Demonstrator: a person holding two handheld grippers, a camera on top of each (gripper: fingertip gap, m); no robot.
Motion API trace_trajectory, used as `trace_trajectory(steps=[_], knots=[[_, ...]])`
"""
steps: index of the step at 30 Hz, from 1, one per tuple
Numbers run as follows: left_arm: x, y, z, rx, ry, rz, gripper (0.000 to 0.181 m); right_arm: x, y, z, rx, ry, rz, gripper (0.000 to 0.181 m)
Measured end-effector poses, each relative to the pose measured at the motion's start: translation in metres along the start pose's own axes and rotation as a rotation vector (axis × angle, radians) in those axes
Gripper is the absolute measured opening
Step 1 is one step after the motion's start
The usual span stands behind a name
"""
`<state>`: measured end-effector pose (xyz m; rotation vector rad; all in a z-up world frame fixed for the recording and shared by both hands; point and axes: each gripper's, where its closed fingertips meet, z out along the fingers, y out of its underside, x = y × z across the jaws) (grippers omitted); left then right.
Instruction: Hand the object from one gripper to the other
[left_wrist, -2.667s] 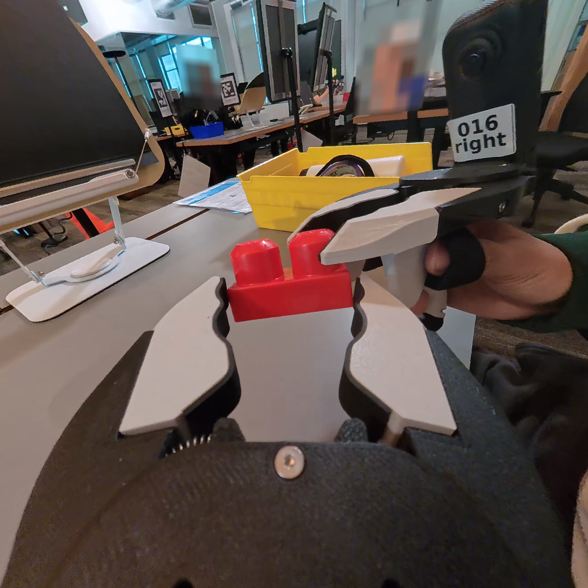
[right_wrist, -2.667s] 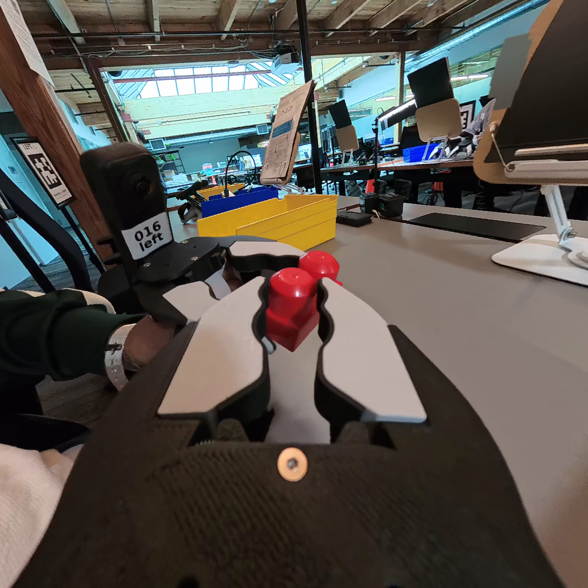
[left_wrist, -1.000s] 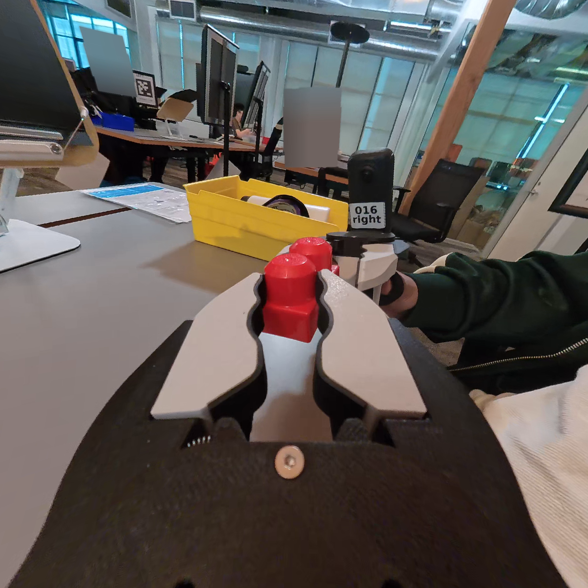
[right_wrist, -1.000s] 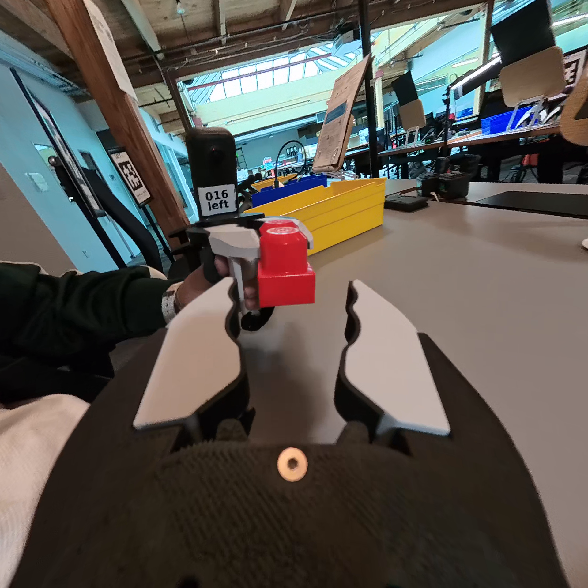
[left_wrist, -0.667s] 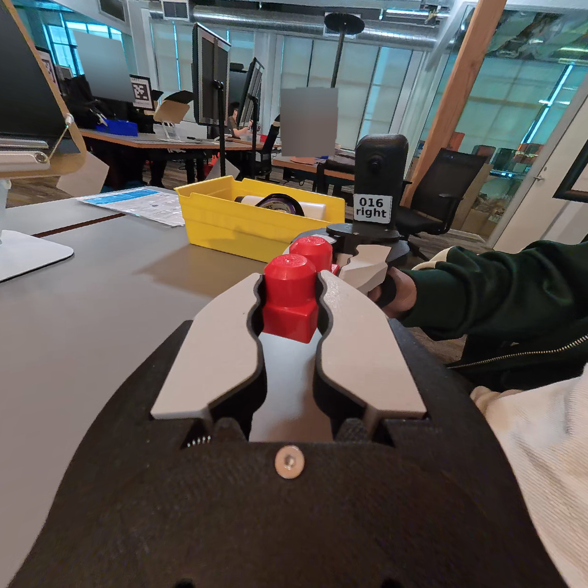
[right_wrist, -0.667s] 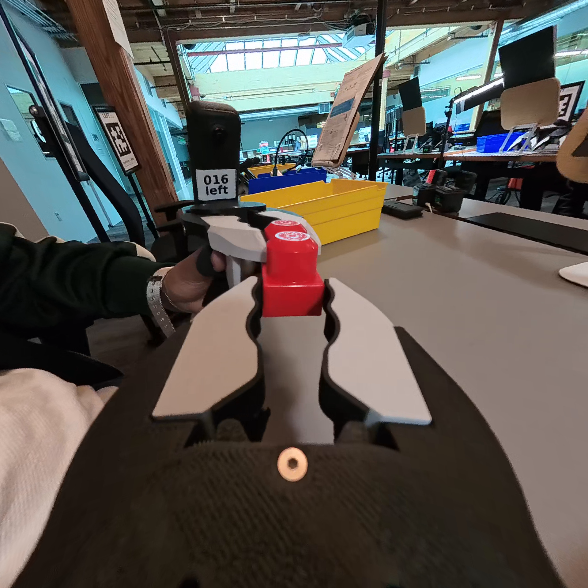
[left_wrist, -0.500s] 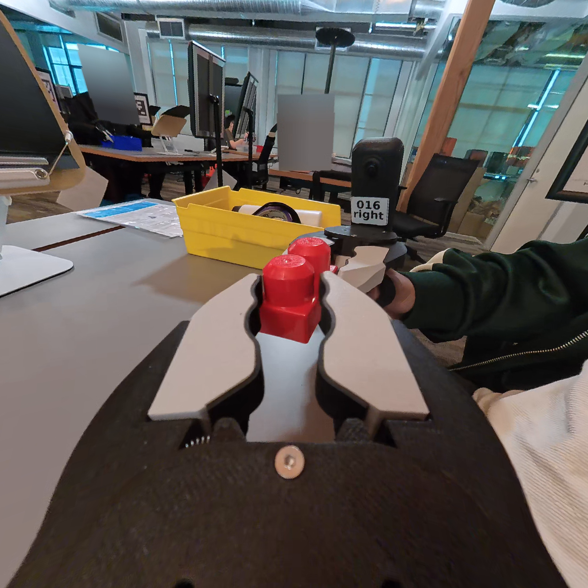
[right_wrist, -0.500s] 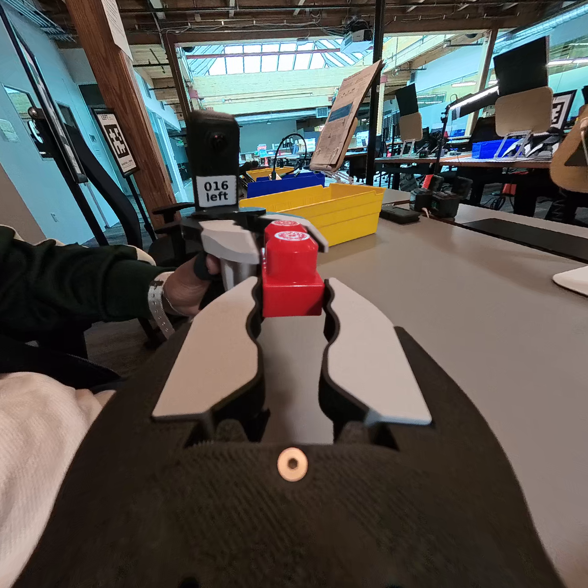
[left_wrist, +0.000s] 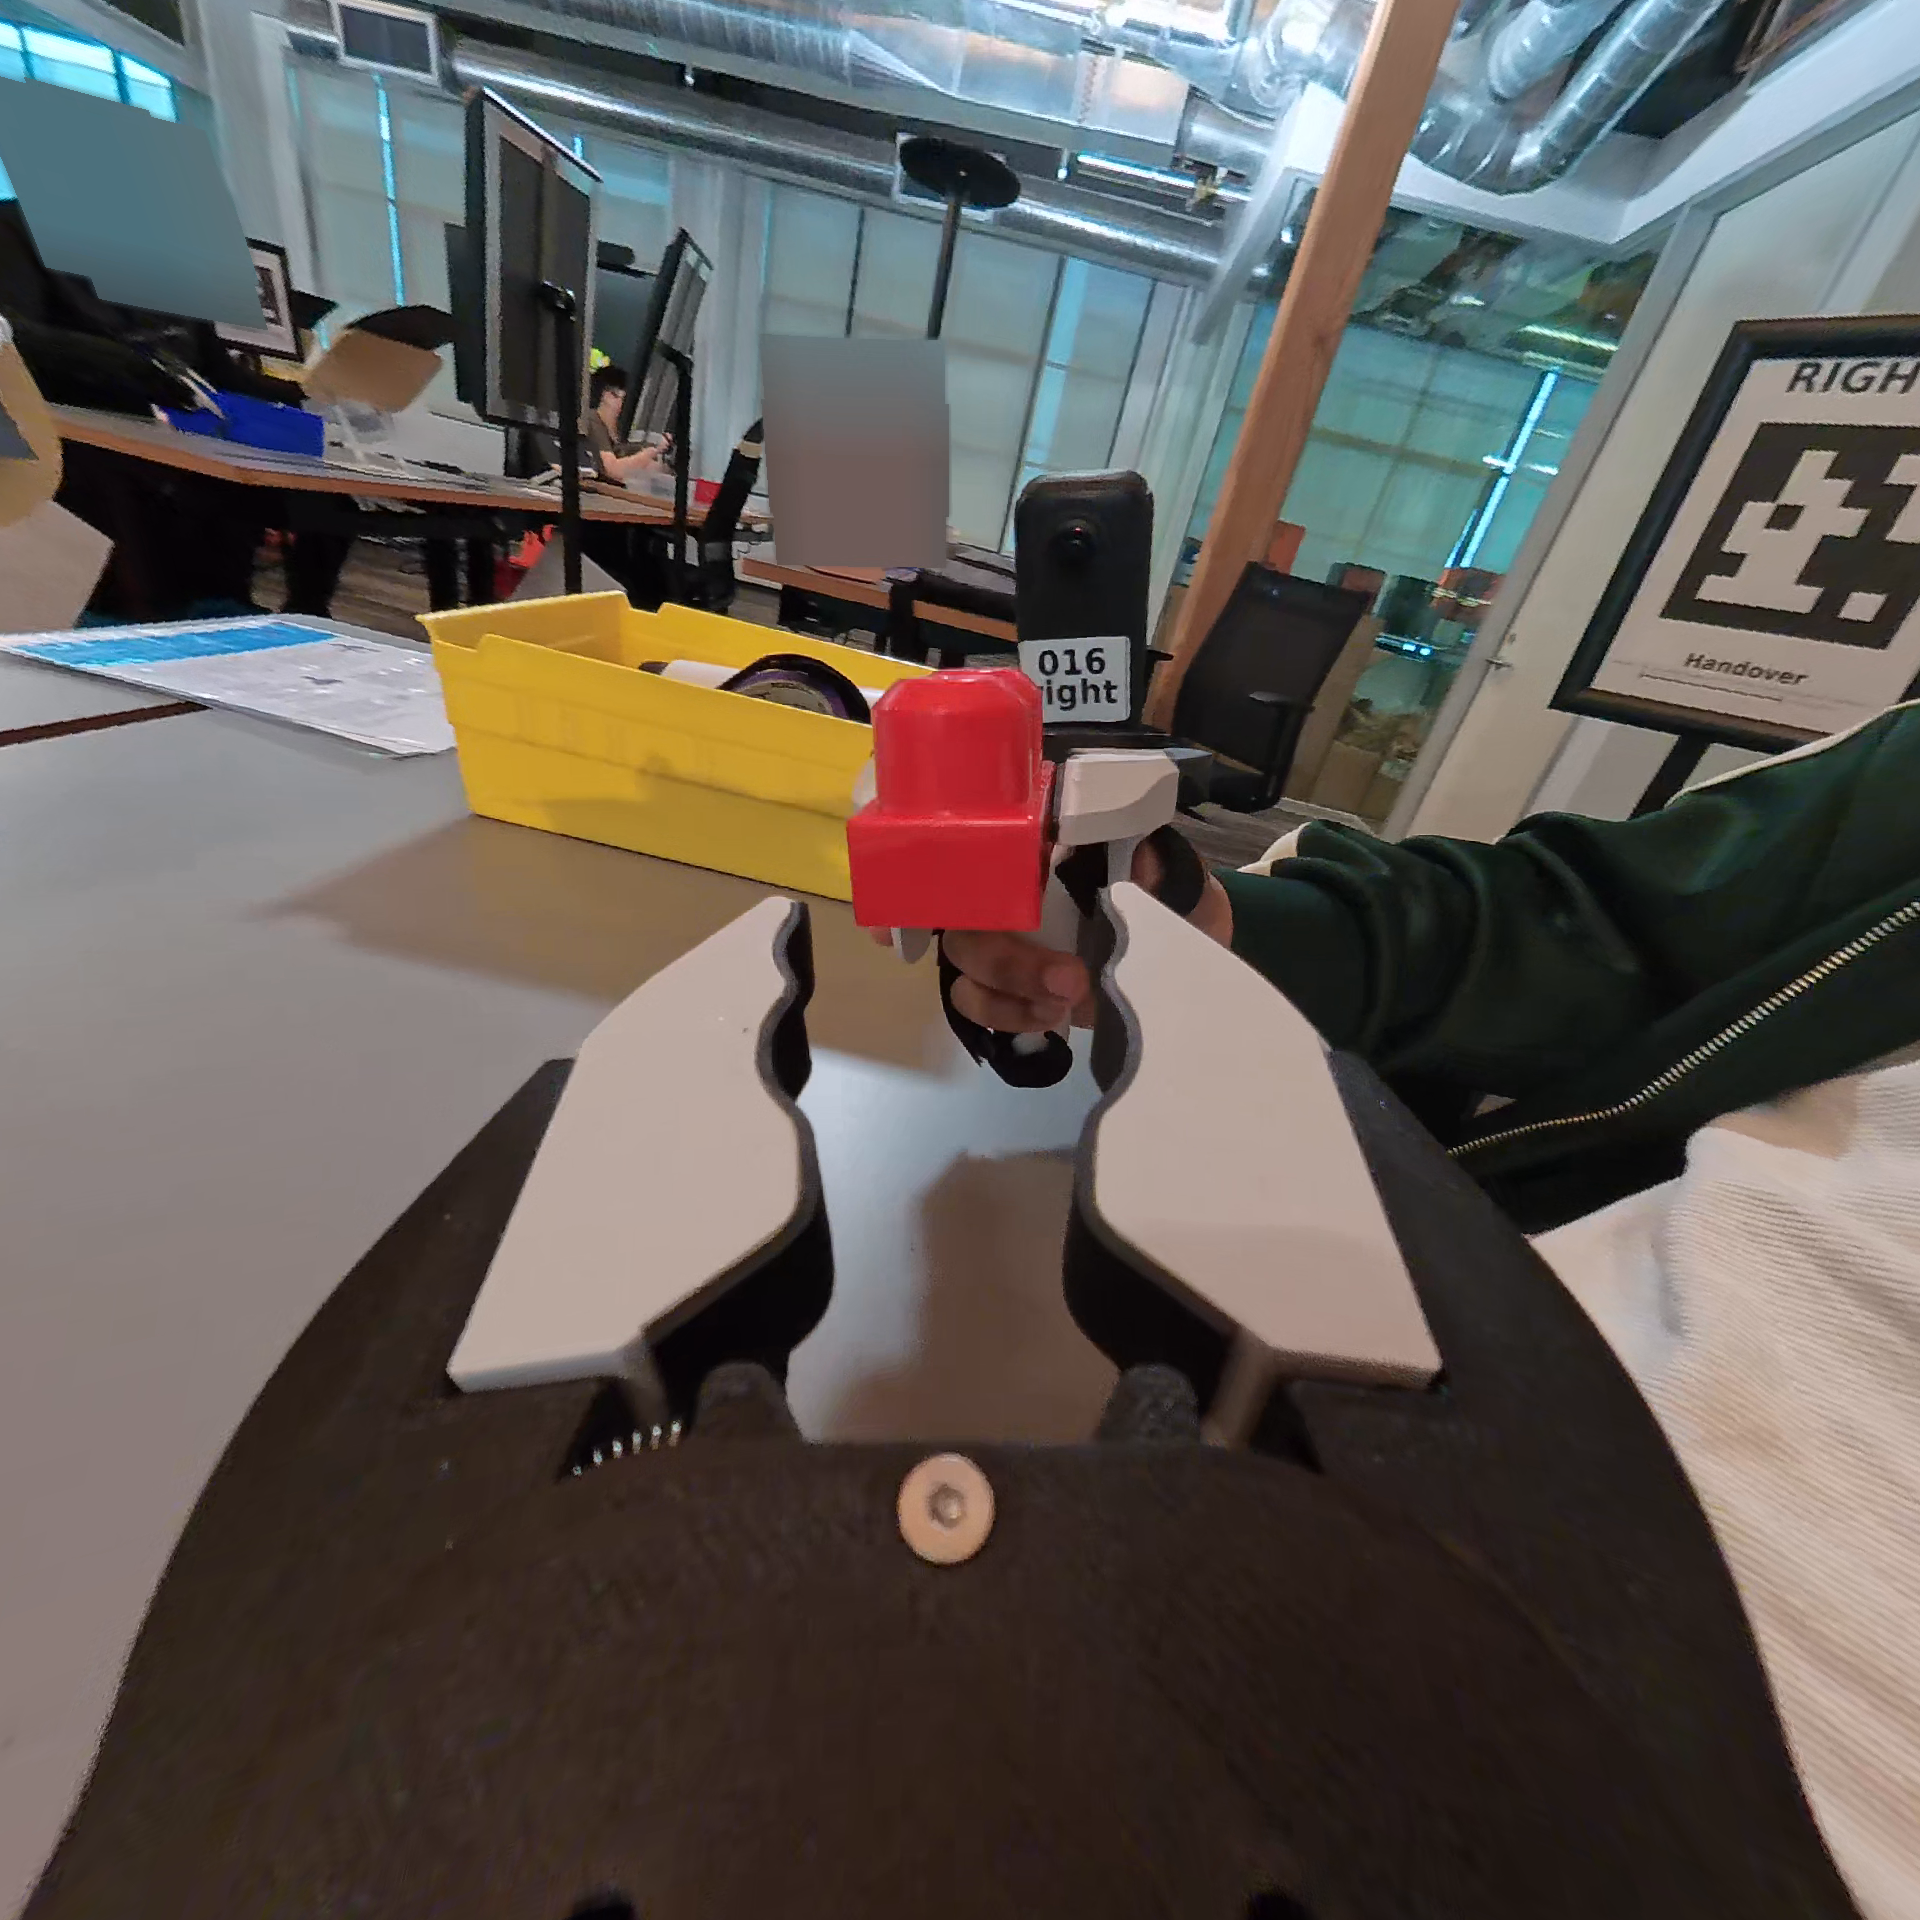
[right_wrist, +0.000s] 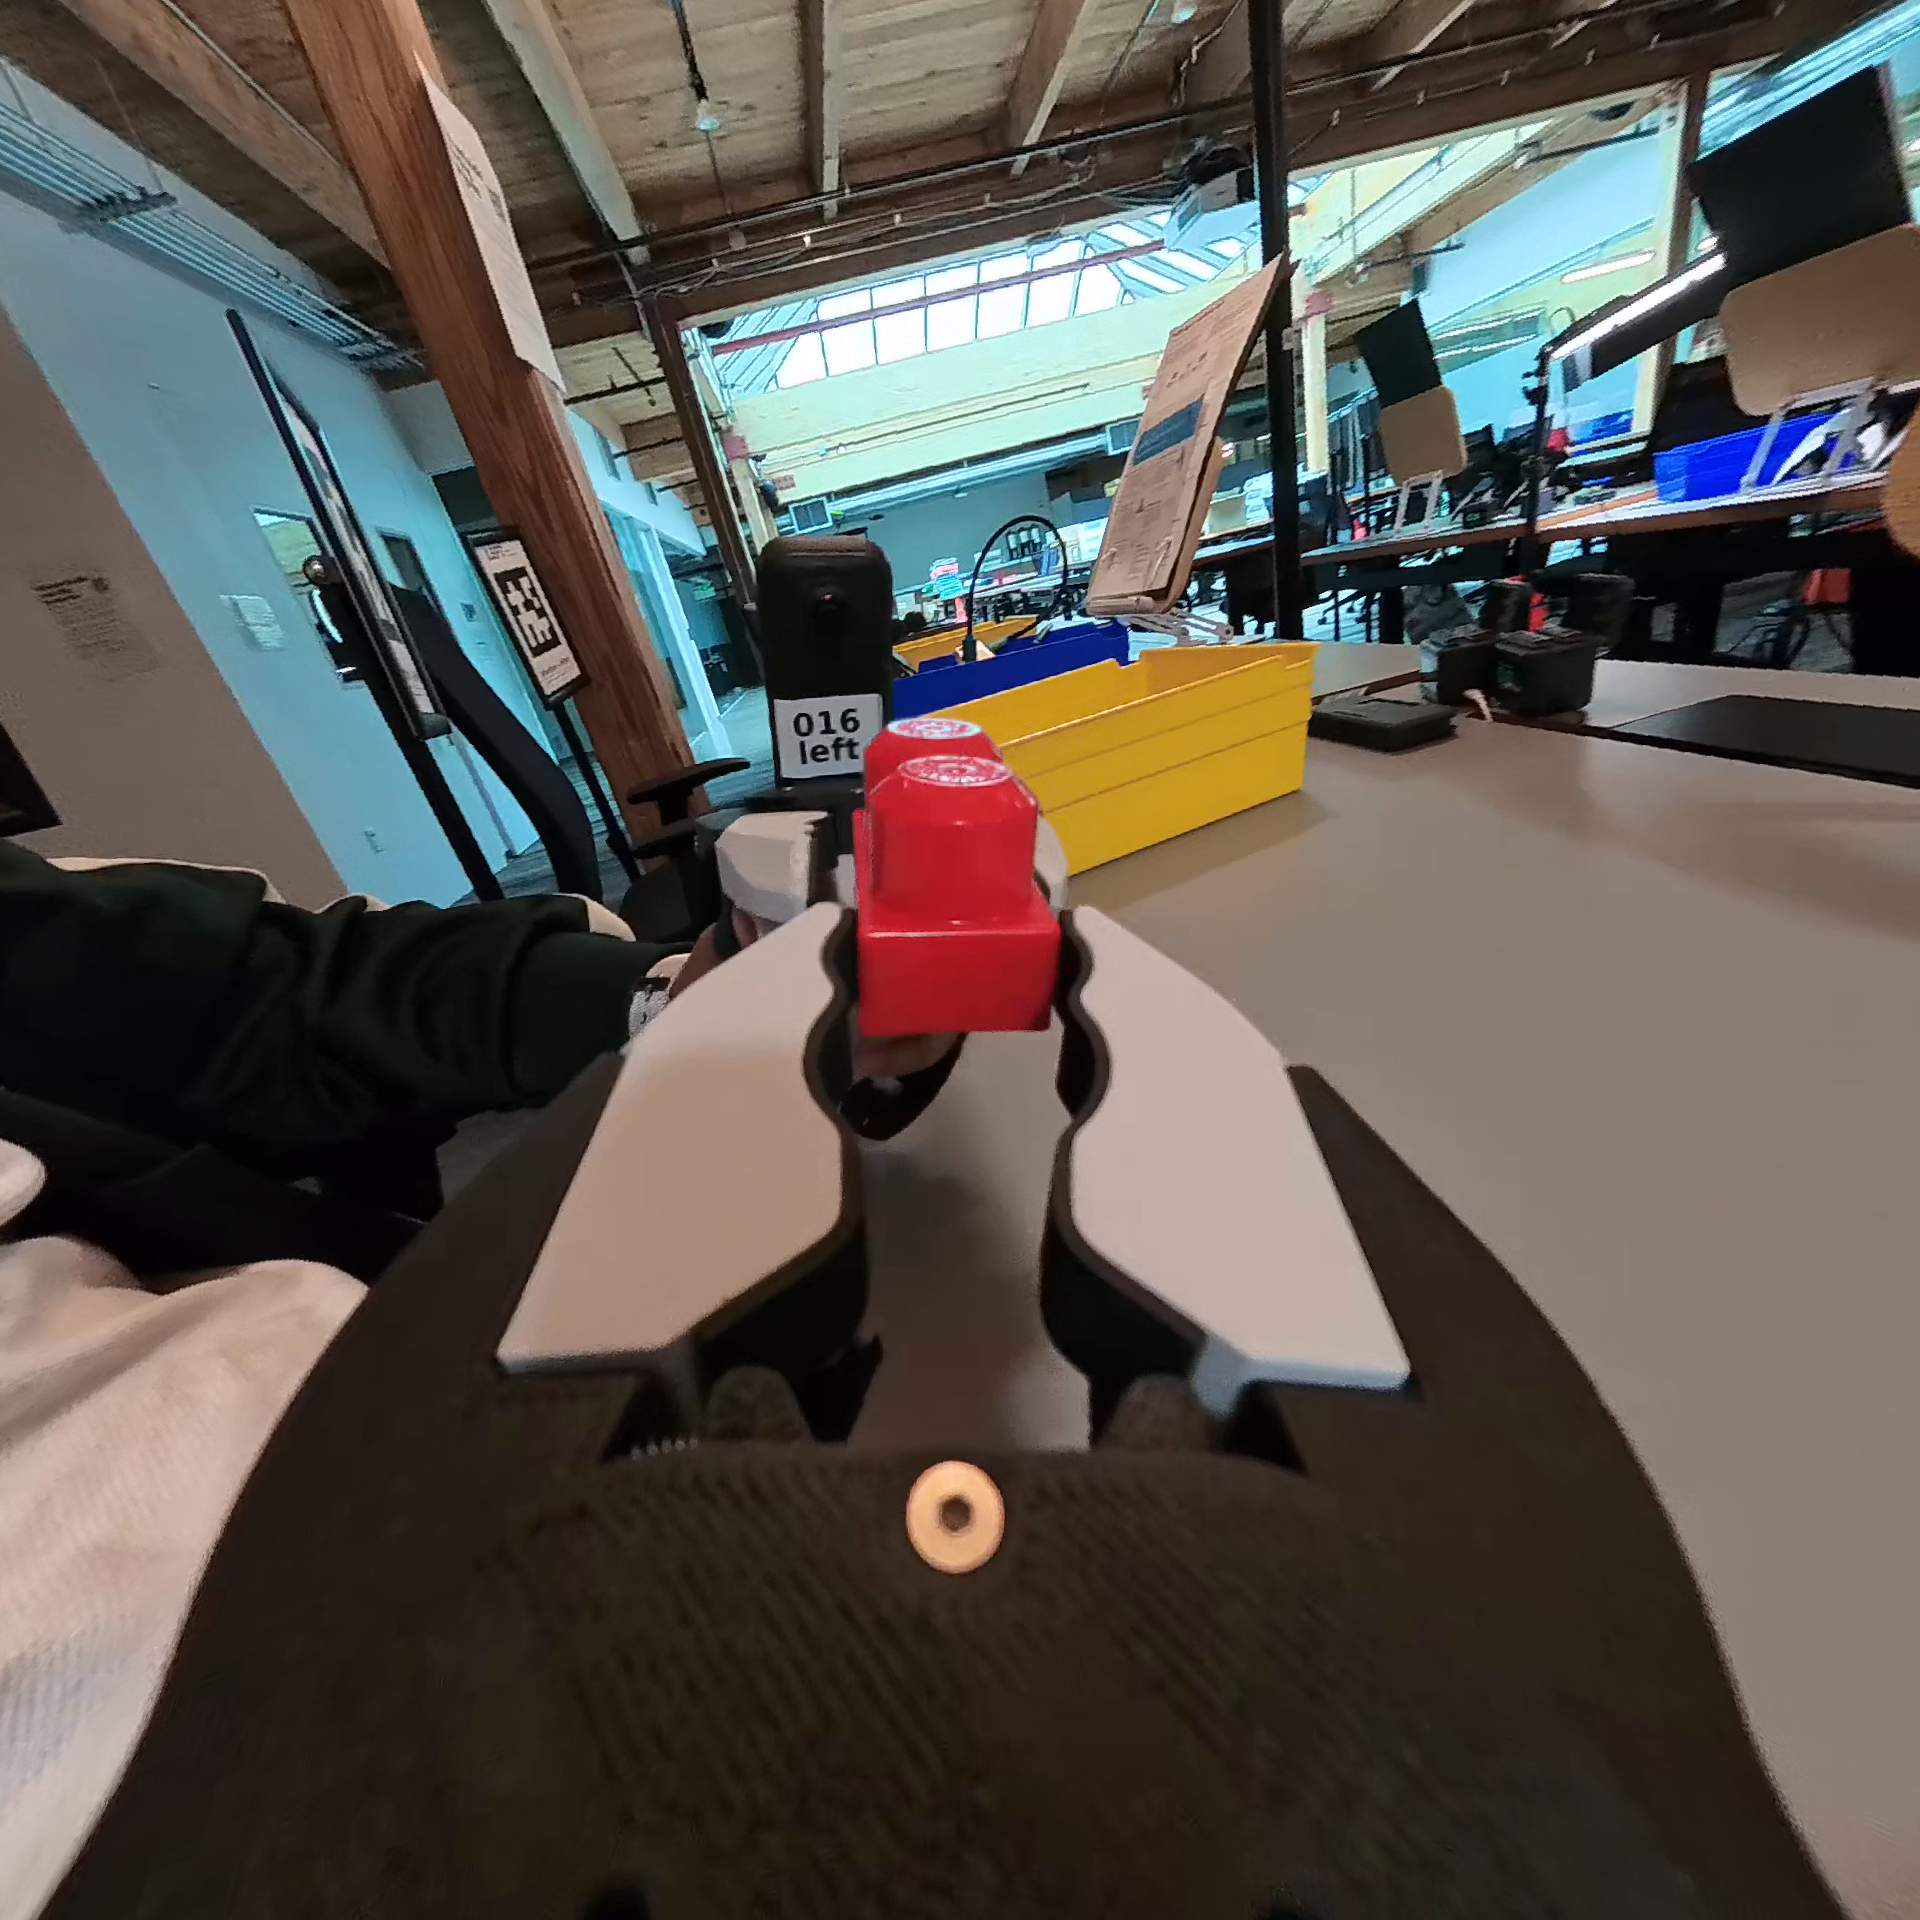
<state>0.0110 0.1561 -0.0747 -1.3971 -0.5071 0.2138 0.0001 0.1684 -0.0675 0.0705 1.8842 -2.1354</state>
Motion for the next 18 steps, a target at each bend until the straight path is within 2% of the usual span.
trace_trajectory(steps=[4,7,15,16,18], knots=[[0.004,-0.001,0.000,0.006,0.027,-0.004,0.045,-0.006,0.006,0.005,-0.036,-0.022,-0.015,0.037],[0.007,0.000,0.000,-0.004,0.054,-0.012,0.035,-0.007,0.007,0.005,-0.041,-0.023,-0.020,0.037],[0.006,0.000,-0.001,-0.033,0.039,-0.008,0.035,-0.005,0.008,0.006,-0.025,-0.027,0.014,0.037],[0.006,-0.001,-0.001,-0.032,0.033,-0.005,0.035,-0.002,0.006,0.006,-0.005,-0.010,0.020,0.046],[0.003,-0.004,-0.002,-0.018,0.012,-0.005,0.035,0.008,-0.004,0.003,0.073,0.053,0.027,0.079]])
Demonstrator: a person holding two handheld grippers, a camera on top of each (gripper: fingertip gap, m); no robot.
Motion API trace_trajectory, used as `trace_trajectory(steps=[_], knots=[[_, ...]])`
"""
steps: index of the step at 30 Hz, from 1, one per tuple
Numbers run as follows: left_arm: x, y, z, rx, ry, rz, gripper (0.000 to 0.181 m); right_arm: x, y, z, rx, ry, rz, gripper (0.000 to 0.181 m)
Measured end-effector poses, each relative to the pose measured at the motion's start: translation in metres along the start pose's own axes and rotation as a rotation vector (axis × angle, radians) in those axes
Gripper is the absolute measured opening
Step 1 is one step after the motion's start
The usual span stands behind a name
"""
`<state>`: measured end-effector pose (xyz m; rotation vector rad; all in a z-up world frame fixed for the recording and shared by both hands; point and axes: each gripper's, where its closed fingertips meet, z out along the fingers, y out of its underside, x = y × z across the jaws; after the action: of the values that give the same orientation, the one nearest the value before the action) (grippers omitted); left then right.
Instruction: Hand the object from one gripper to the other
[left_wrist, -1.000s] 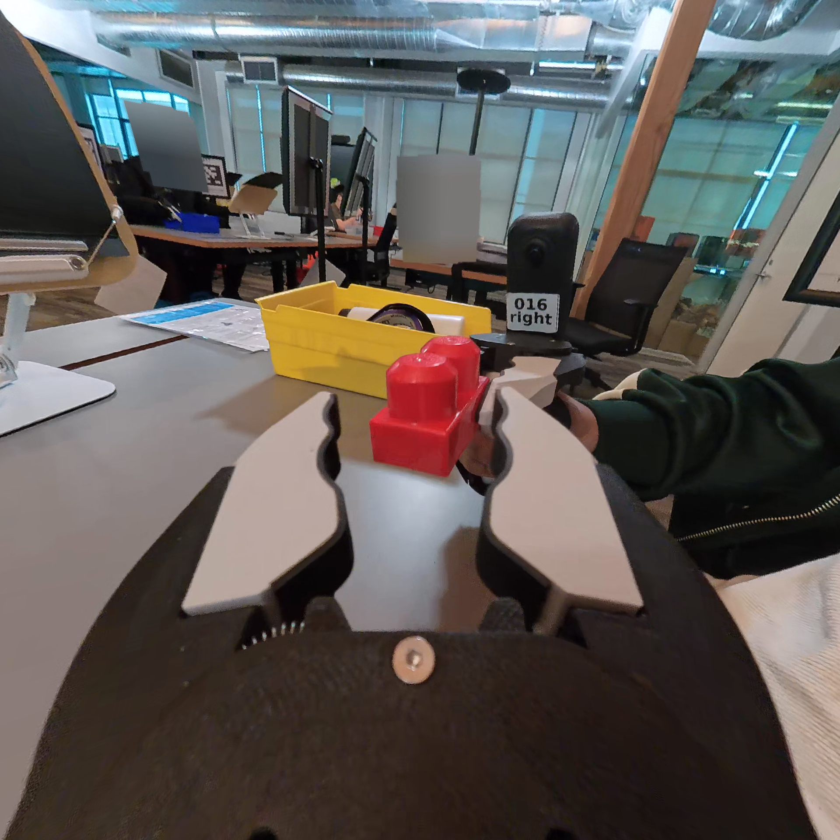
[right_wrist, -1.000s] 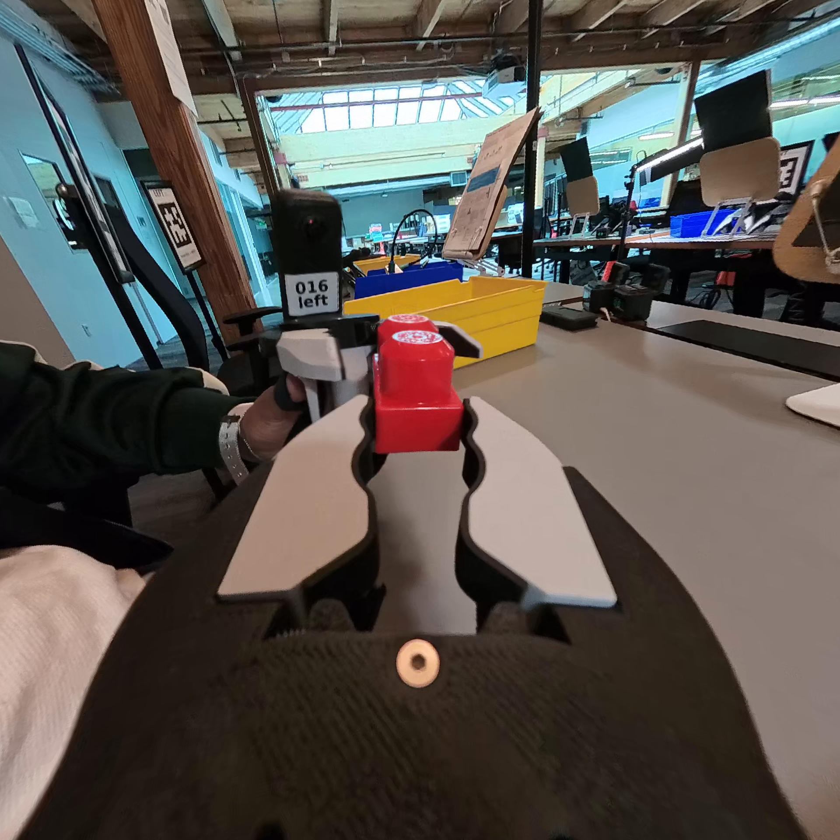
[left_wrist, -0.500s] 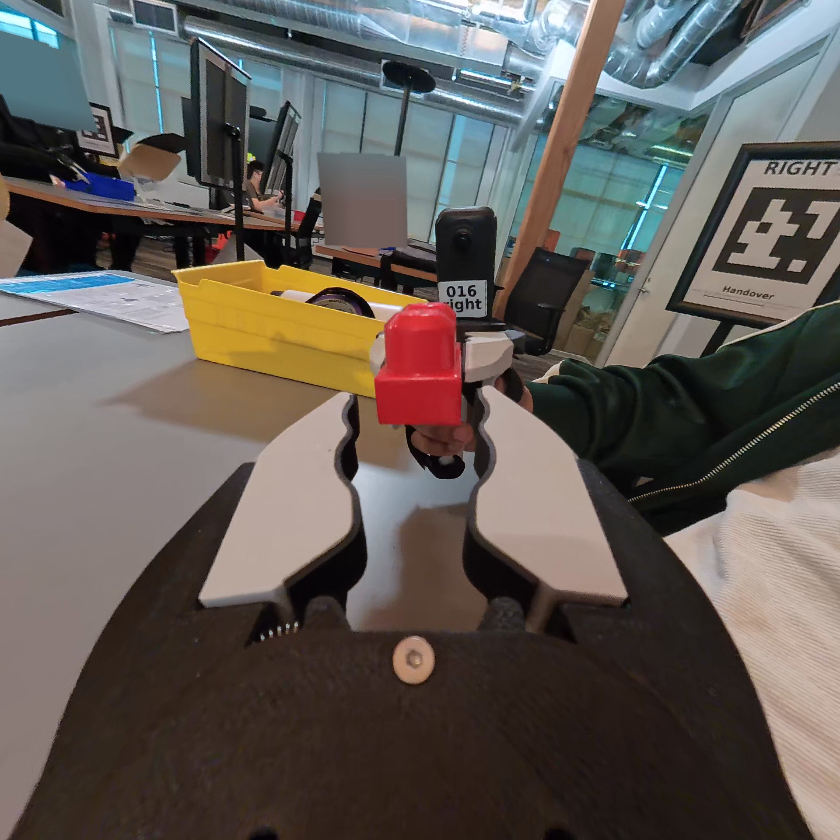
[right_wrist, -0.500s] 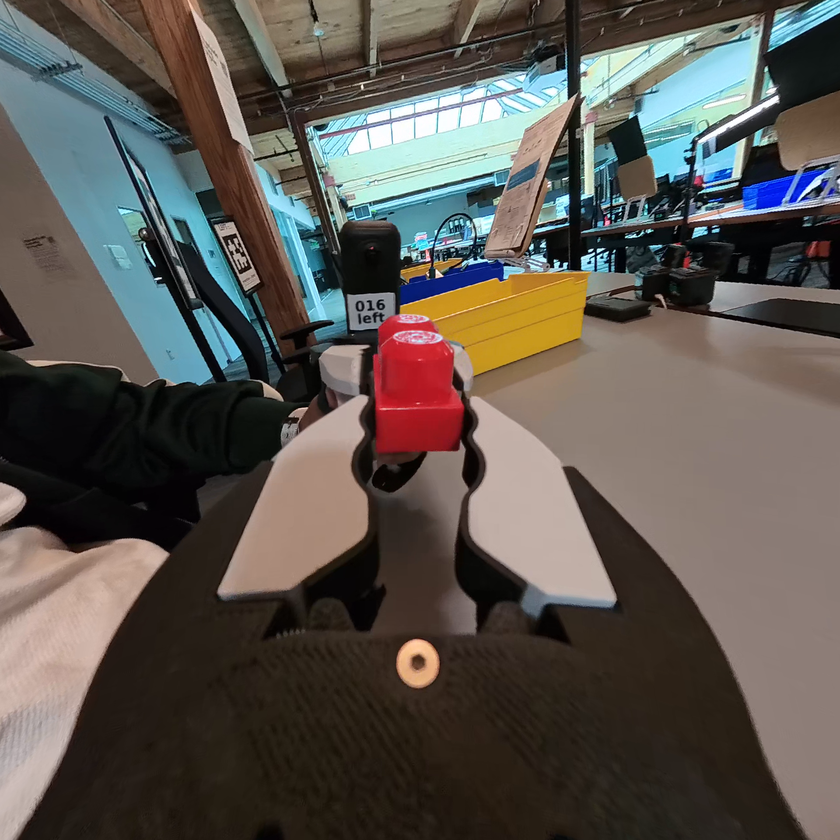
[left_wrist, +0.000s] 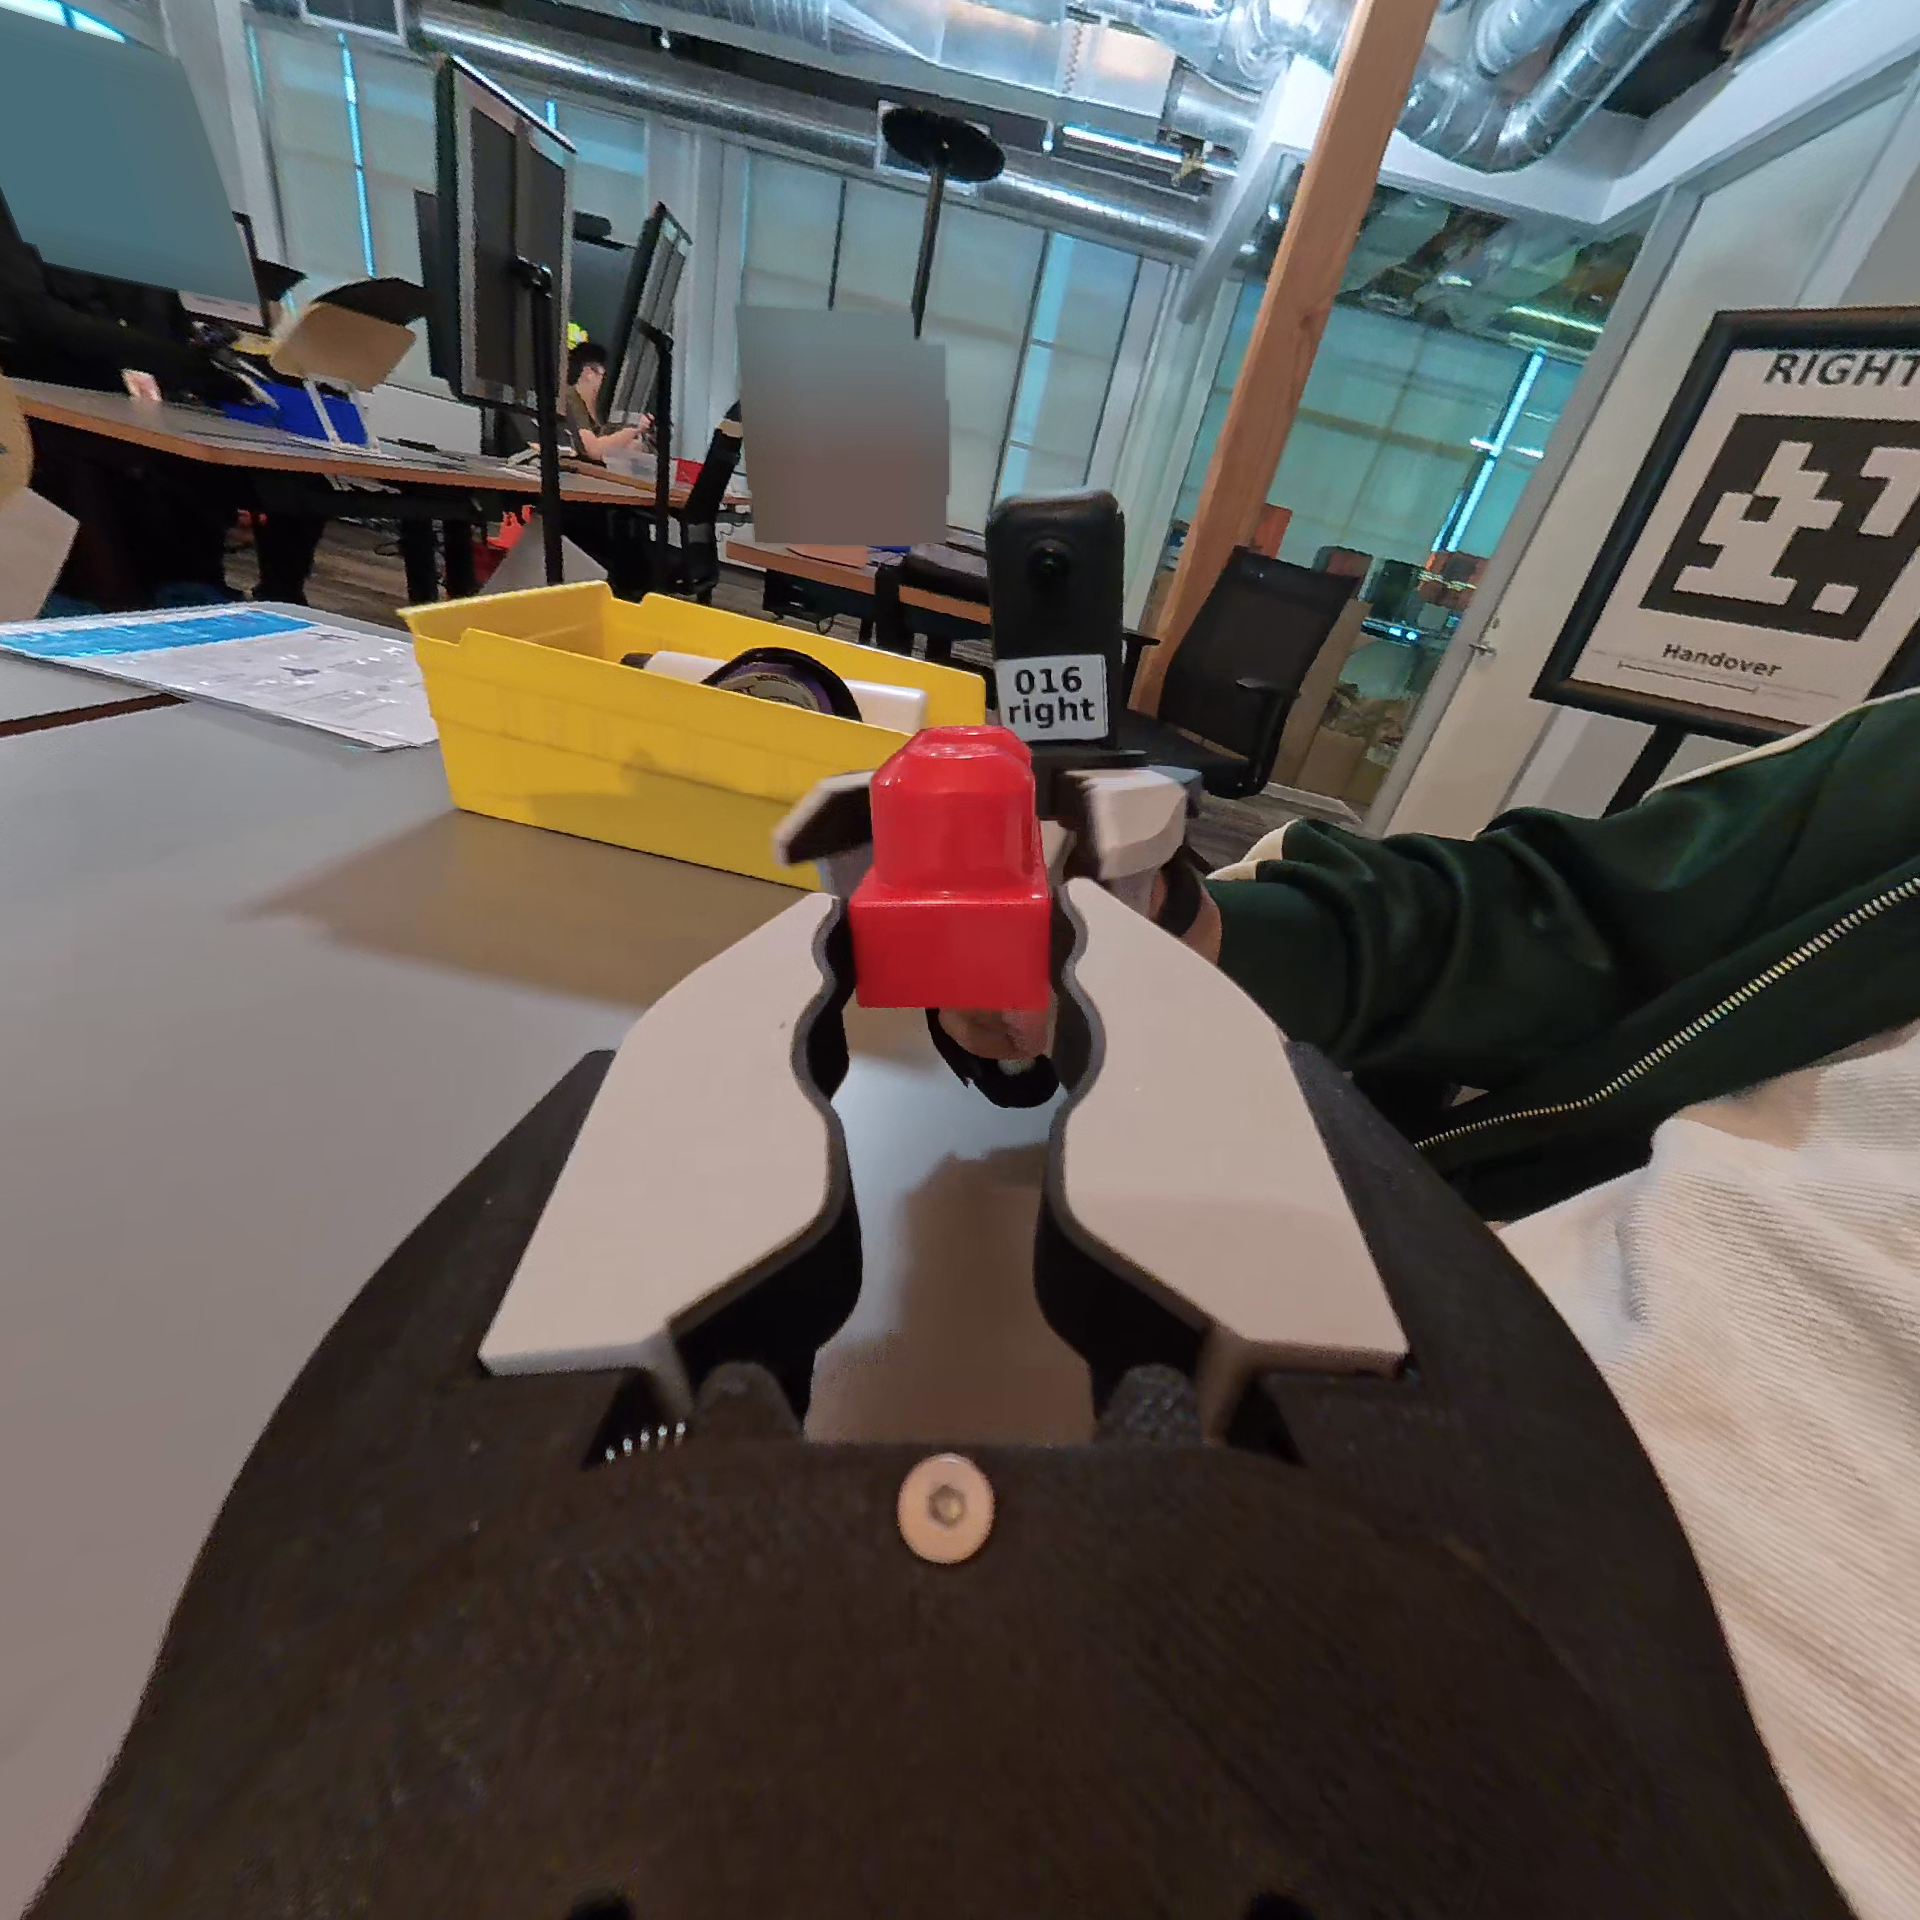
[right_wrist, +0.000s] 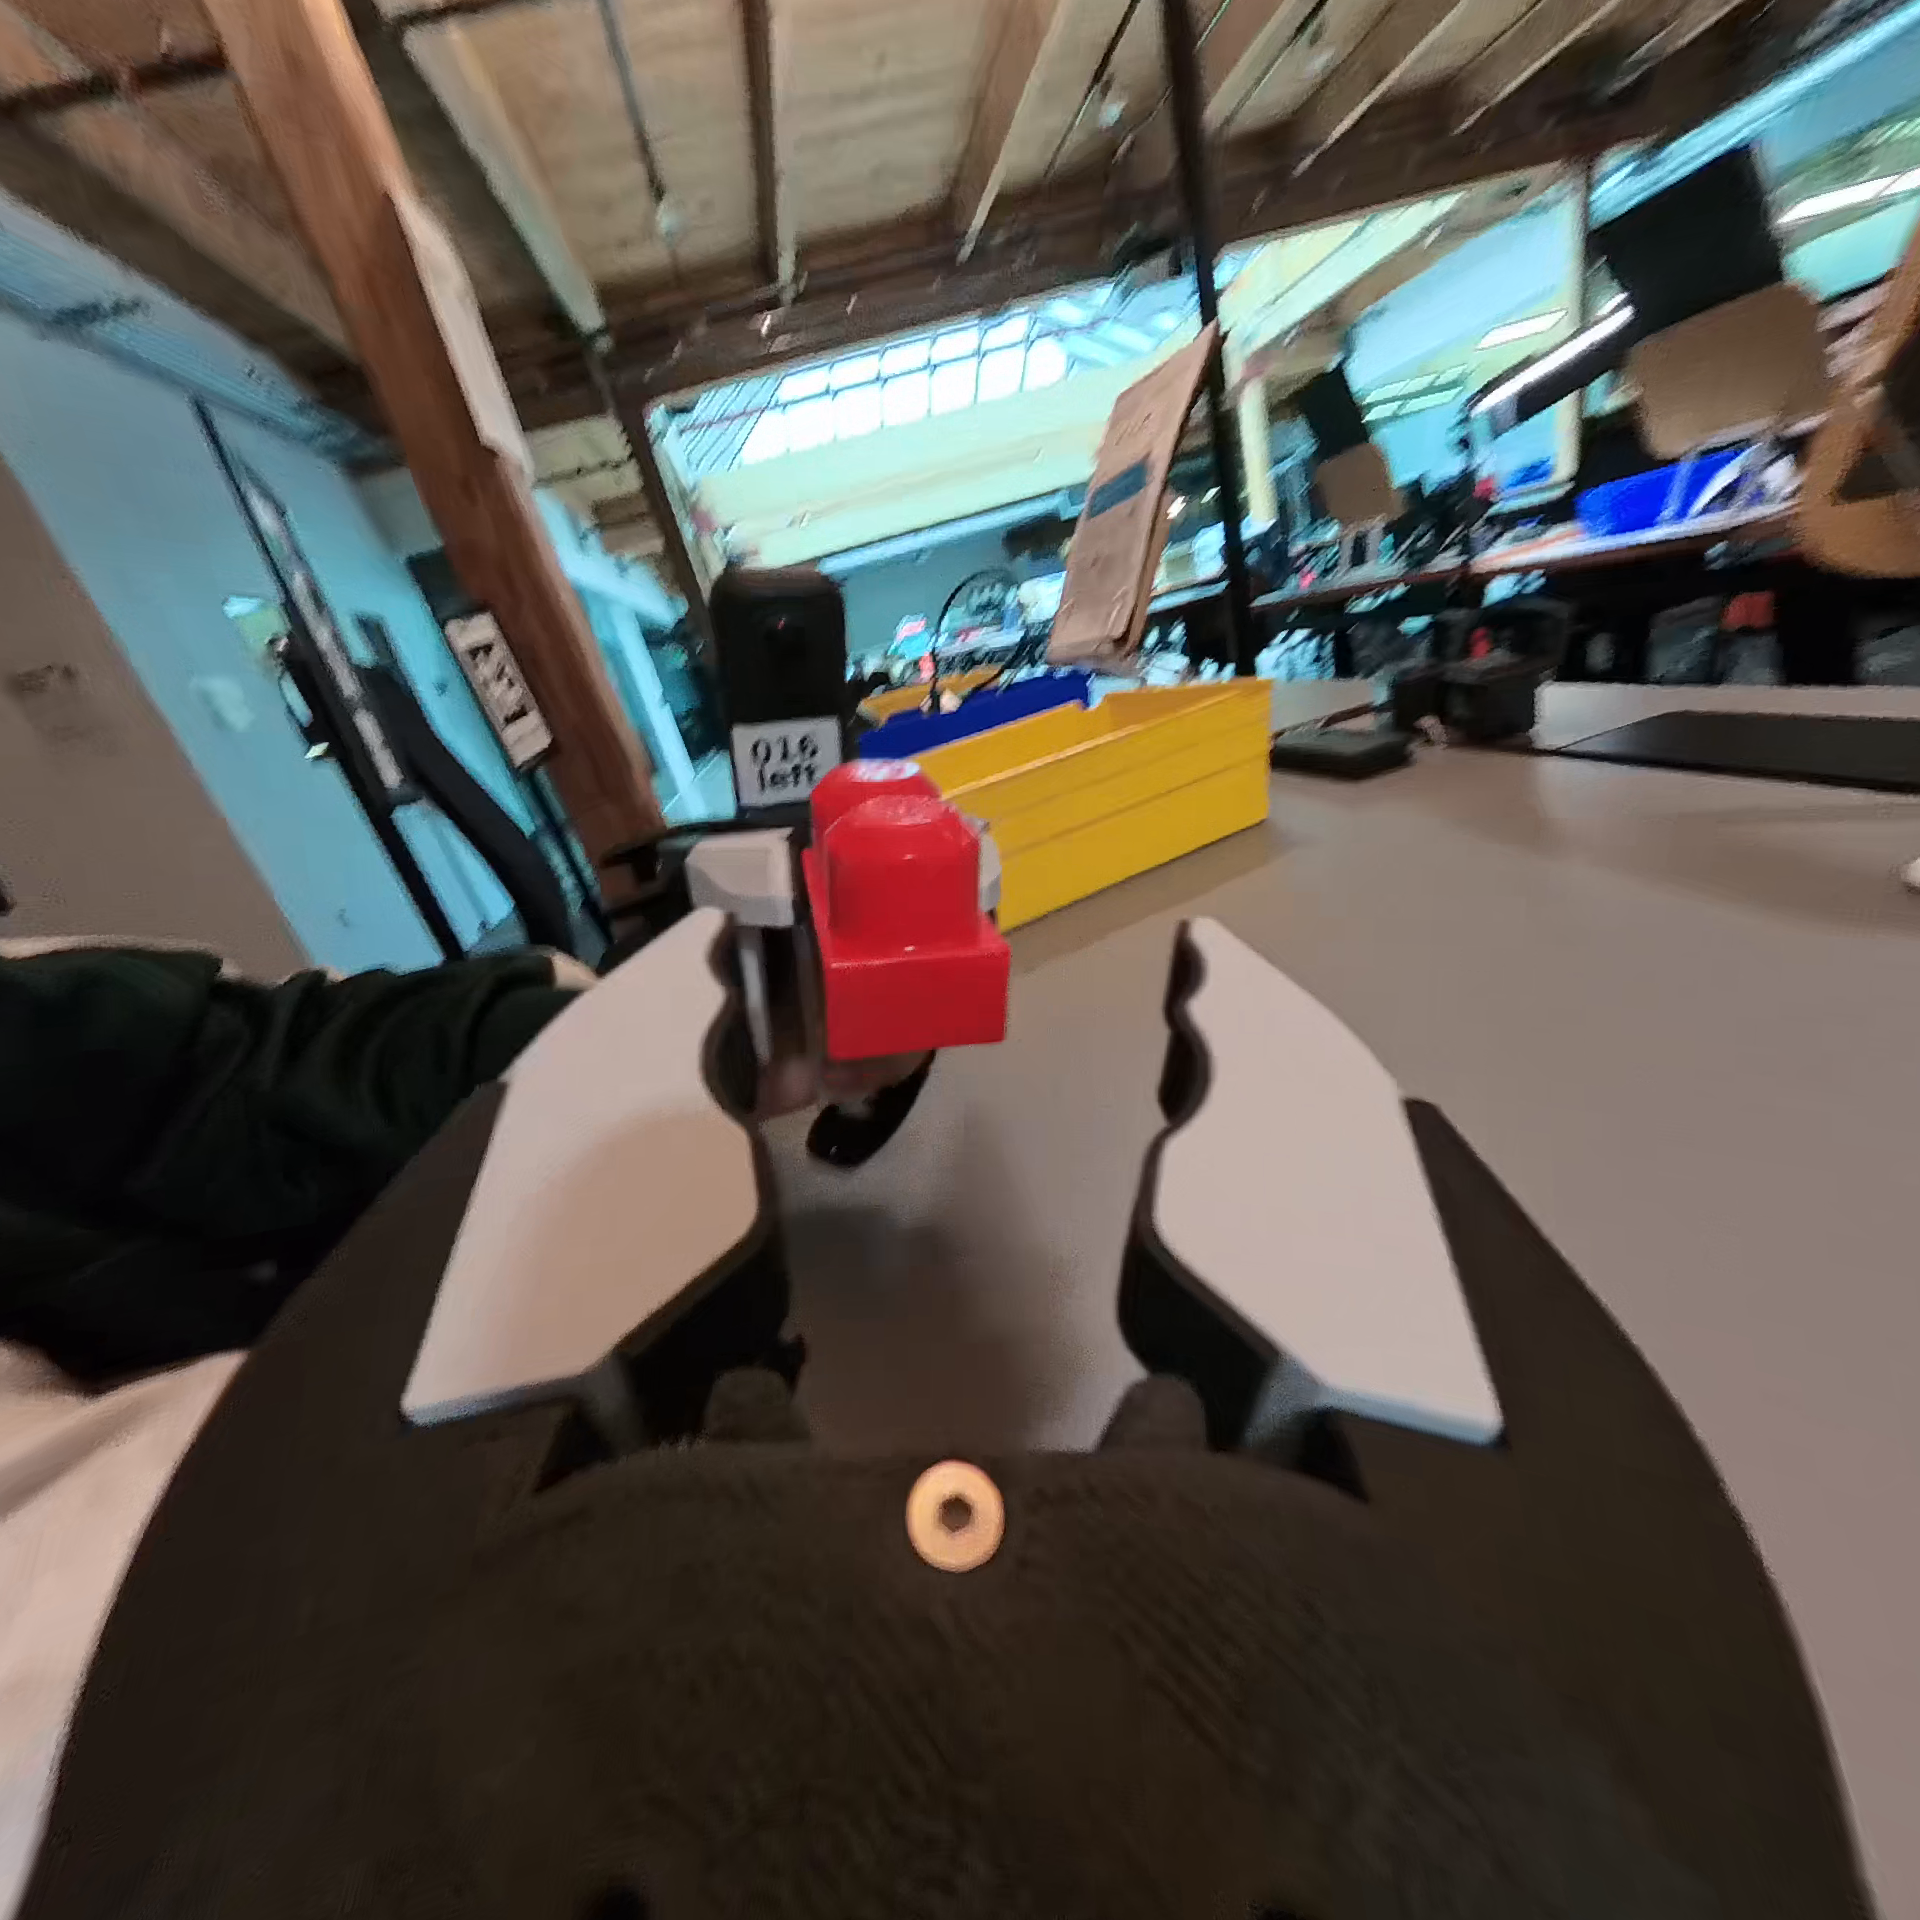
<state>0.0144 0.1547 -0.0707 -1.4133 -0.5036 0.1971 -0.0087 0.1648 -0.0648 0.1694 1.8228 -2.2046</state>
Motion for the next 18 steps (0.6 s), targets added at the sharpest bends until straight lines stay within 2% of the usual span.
trace_trajectory(steps=[2,5,8,12,18], knots=[[-0.003,-0.002,-0.003,0.015,-0.009,-0.018,0.035,0.009,-0.011,-0.006,0.059,0.054,-0.015,0.089],[-0.011,-0.003,-0.007,0.036,-0.028,-0.077,0.035,0.016,-0.021,-0.014,0.070,0.118,-0.141,0.091],[-0.019,0.001,-0.008,0.031,-0.029,-0.199,0.035,0.010,-0.017,-0.014,-0.027,0.119,-0.395,0.084],[-0.023,0.013,-0.007,-0.019,0.023,-0.390,0.035,0.004,0.002,-0.008,-0.185,0.119,-0.716,0.077],[-0.017,0.015,-0.007,-0.017,0.148,-0.582,0.036,-0.002,0.021,-0.001,-0.281,0.111,-0.896,0.067]])
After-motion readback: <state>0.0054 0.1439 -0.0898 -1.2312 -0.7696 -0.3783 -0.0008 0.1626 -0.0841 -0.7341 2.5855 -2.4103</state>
